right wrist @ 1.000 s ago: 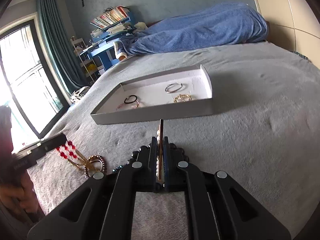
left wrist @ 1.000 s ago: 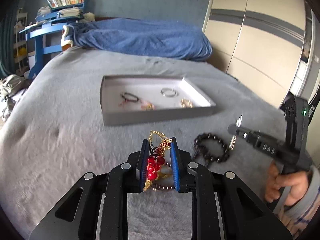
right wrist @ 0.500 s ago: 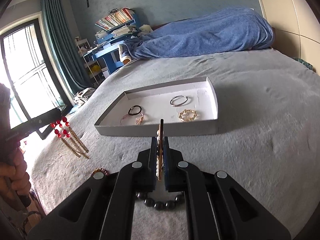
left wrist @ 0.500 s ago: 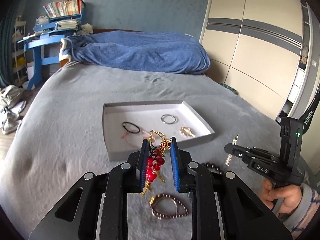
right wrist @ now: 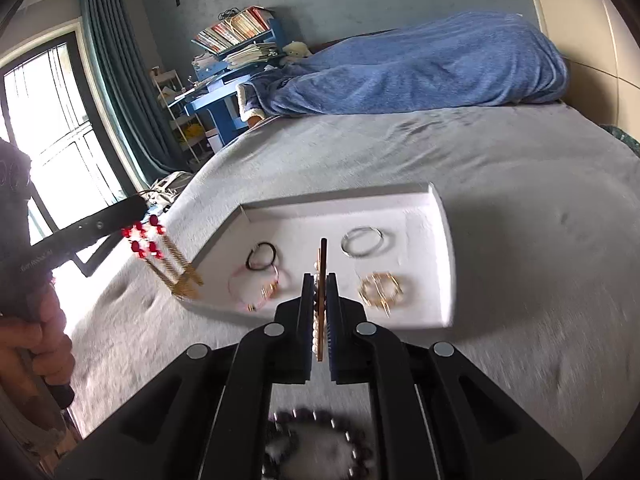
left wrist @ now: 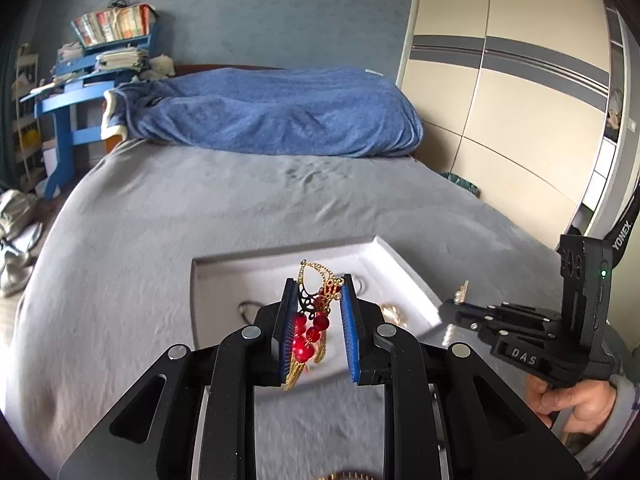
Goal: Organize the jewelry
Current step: 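Carry the red-bead tassel and pearl bar into the tray and open both tools, then move both open tools back over the black bead and garnet bracelets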
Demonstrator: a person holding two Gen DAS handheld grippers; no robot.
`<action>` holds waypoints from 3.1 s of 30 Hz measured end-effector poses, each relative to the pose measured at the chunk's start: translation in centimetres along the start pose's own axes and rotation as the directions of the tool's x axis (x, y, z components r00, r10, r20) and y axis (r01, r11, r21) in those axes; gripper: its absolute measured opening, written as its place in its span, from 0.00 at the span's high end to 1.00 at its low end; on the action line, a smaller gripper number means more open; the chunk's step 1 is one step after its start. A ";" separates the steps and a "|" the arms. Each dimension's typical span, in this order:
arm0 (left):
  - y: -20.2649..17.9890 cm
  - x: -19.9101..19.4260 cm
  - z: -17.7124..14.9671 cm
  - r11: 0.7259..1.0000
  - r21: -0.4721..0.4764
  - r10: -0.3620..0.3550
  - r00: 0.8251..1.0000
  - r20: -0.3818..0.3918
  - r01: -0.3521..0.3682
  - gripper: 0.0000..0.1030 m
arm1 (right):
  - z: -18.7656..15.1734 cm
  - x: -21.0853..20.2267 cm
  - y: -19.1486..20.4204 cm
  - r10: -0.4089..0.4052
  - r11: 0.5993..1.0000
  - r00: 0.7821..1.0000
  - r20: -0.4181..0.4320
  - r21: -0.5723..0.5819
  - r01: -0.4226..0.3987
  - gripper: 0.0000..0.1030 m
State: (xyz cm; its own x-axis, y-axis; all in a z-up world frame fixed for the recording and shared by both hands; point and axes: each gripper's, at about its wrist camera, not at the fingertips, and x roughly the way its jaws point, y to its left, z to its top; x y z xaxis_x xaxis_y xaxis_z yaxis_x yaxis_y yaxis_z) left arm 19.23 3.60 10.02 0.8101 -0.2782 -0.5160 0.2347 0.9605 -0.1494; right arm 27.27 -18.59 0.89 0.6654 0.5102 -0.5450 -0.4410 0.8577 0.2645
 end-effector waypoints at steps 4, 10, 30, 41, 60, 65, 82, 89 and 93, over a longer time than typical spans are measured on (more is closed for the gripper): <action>-0.1 1.9 0.7 1.000 0.006 -0.005 1.000 -0.008 0.005 0.78 | 1.4 2.6 0.3 0.019 1.000 0.999 -0.039 -0.002 -0.020 0.95; 0.4 5.2 -0.6 1.000 -0.002 -0.003 0.998 -0.060 0.003 0.78 | 1.8 7.2 0.4 0.016 1.000 0.988 -0.151 0.001 -0.016 0.95; 2.8 8.2 -5.9 0.995 0.020 0.102 0.981 -0.163 -0.100 0.49 | 0.6 12.3 0.9 -0.073 0.997 0.956 -0.283 -0.038 0.065 0.71; 2.1 3.7 -7.1 0.992 0.004 0.126 0.989 -0.075 -0.126 0.23 | -1.3 5.4 1.4 -0.087 0.995 0.987 -0.138 -0.064 0.078 0.47; 1.4 -2.8 -13.1 0.984 -0.066 0.158 0.983 -0.091 -0.165 0.14 | -8.7 -3.8 0.6 -0.159 0.987 0.986 -0.048 -0.003 0.159 0.29; 0.9 -3.5 -14.2 0.986 -0.067 0.149 0.985 -0.092 -0.155 0.14 | -10.4 -4.7 -0.5 -0.180 0.983 0.982 -0.060 0.035 0.182 0.29; -1.3 -3.9 -15.9 0.991 0.021 0.137 0.984 -0.111 -0.135 0.14 | -11.8 -4.7 -0.8 -0.209 0.976 0.975 -0.078 0.047 0.213 0.29; -2.5 -2.8 -16.2 0.991 0.094 0.114 0.980 -0.161 -0.100 0.17 | -11.8 -4.1 -1.4 -0.196 0.977 0.976 -0.099 0.071 0.203 0.44; -2.3 -1.9 -16.4 0.992 0.084 0.111 0.971 -0.213 -0.096 0.30 | -11.6 -3.2 -1.1 -0.196 0.978 0.973 -0.123 0.045 0.202 0.50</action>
State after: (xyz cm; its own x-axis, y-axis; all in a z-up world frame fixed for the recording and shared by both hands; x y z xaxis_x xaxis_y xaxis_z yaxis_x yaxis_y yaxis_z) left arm 8.37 1.89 -2.50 0.6983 -0.1630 -0.6970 0.2002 0.9793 -0.0284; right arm 18.60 -21.93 -6.89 0.6598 0.3207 -0.6796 -0.2697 0.9452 0.1841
